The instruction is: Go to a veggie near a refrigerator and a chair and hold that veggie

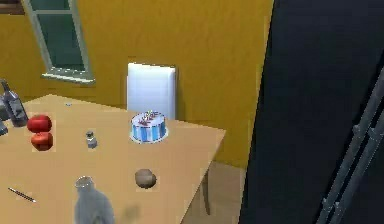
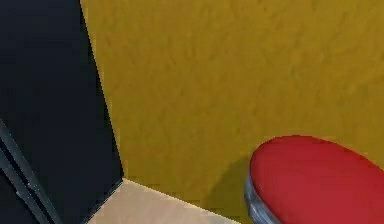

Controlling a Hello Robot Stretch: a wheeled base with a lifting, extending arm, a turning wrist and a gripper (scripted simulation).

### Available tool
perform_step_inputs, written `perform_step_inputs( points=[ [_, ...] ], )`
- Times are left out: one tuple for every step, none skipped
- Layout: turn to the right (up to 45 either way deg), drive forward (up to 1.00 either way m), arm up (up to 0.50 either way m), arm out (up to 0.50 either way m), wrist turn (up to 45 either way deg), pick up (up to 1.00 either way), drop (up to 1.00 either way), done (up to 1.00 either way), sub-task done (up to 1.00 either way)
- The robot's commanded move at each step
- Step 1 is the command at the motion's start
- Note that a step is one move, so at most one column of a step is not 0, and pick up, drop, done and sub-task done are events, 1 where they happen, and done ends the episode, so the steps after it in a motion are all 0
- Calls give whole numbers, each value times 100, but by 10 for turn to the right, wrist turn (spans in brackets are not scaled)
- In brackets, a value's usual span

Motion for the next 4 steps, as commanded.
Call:
perform_step_inputs(
  points=[
    [-450,0,0,0,0,0,0,0,0],
    [-450,0,0,0,0,0,0,0,0],
    [-150,0,0,0,0,0,0,0,0],
    [0,0,50,0,0,0,0,0,0]
  ],
)
